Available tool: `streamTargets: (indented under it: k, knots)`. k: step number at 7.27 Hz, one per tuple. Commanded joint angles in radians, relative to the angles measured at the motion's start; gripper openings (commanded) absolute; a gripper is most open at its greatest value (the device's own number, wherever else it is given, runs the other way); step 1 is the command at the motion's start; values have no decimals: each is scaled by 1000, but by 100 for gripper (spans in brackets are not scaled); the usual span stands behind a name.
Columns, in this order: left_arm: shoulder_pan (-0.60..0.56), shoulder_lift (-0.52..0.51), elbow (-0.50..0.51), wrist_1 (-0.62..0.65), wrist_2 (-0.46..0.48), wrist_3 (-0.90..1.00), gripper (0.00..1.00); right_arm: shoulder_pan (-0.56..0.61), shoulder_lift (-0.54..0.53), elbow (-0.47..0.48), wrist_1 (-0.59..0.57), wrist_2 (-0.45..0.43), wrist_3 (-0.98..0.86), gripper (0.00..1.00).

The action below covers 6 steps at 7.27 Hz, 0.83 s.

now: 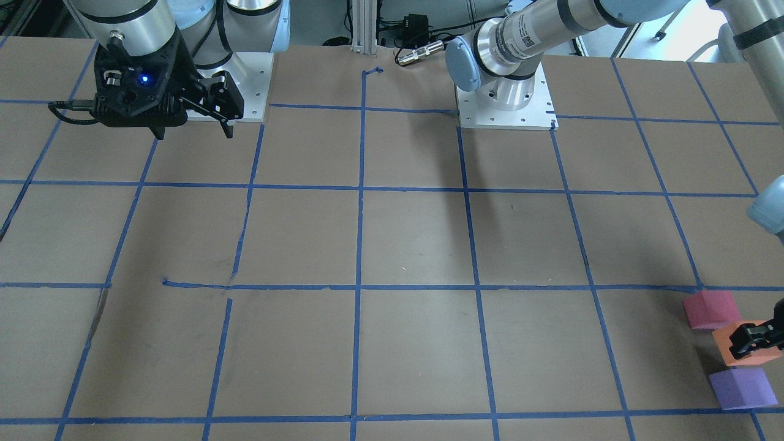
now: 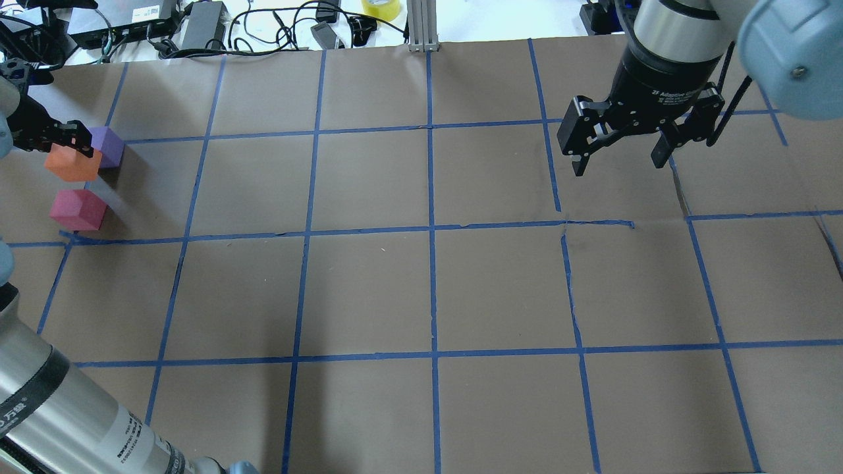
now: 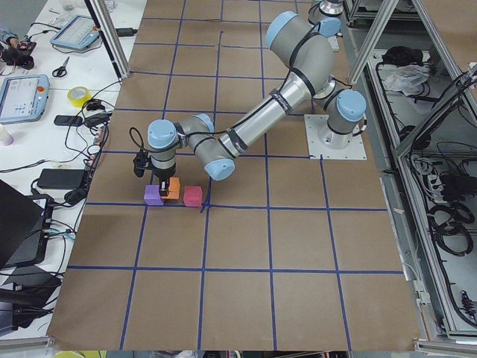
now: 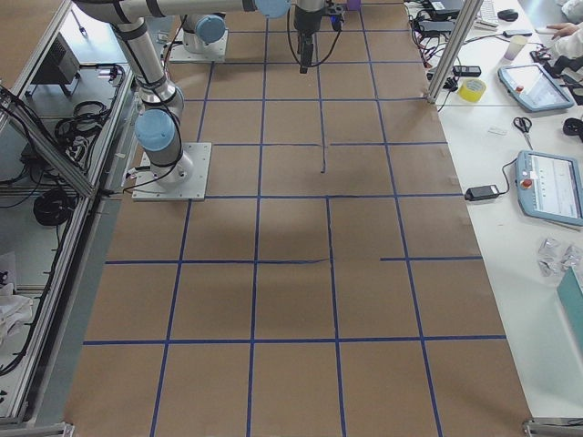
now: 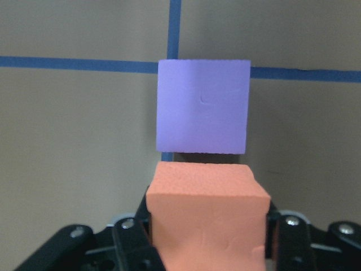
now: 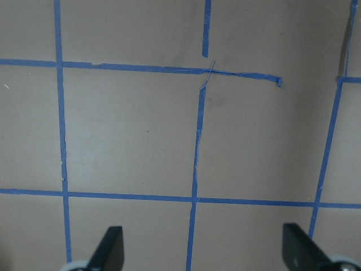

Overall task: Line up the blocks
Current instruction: 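Lower the orange cube into line between the purple and pink cubes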

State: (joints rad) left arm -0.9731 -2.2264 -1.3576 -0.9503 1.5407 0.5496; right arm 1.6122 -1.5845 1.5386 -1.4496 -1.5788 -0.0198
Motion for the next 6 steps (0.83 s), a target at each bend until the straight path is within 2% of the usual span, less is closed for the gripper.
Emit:
streamTargets:
  k: [1,6]
  knots:
    - [1,-2,0,-1,-4,24,5,-2,0,0,0,-1,0,100]
    - [1,-35,-8,10,-4,24,4,0,0,0,-8,-1,-3,100]
